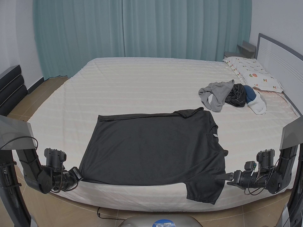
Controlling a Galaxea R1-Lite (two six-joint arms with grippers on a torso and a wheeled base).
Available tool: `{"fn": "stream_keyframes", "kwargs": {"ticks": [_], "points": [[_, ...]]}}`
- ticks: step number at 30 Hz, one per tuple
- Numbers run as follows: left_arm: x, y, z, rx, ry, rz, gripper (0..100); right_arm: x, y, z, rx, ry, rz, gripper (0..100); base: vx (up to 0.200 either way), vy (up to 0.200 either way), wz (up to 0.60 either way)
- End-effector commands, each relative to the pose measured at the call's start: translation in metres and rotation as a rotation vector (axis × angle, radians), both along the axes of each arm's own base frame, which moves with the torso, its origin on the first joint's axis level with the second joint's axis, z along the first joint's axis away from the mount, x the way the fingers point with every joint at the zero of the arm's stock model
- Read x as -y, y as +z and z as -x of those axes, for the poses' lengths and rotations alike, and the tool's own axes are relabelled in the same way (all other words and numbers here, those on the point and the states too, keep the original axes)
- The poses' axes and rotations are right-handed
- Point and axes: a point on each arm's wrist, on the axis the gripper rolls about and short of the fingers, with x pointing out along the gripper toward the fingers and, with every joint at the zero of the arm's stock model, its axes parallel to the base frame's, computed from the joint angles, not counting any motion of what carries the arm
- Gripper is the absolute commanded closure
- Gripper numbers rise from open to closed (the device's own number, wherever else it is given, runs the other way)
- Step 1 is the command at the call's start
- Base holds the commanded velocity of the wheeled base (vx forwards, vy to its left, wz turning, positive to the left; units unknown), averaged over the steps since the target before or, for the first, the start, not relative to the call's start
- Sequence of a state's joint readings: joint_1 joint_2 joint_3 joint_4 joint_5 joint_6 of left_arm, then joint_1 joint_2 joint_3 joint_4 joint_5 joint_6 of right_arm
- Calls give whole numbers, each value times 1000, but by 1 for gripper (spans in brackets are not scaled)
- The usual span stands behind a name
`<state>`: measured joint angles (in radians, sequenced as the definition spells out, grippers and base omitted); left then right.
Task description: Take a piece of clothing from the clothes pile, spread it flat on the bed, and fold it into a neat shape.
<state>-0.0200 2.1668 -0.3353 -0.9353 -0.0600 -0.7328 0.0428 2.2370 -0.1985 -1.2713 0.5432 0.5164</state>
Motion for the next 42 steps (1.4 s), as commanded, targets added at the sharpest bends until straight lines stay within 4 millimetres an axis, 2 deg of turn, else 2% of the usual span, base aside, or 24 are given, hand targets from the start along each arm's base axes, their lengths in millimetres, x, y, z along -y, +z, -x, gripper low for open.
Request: {"fn": "stream_keyframes", "kwargs": {"ticks": [1,10,23,24,34,39,42], "points": [[0,0,0,2,1,0,100,-1,-8,-2,-20,5,3,0,0,0,0],[0,0,0,0,-1,0,100,-6,-6,-17,40,16,-9,0,0,0,0],[0,0,0,0,-1,0,100,-9,-15,-16,11,13,10,0,0,0,0],[0,0,0,0,-1,0,100,-8,-16,-17,14,-8,35,100,0,0,0],[0,0,1,0,-1,0,100,-16,-12,-17,35,-3,67,100,0,0,0],[2,0,5,-9,-11,-2,100,-14,1,-14,62,-31,86,100,0,0,0],[4,4,5,2,-19,-4,100,-10,7,-4,59,-45,89,100,0,0,0]]}}
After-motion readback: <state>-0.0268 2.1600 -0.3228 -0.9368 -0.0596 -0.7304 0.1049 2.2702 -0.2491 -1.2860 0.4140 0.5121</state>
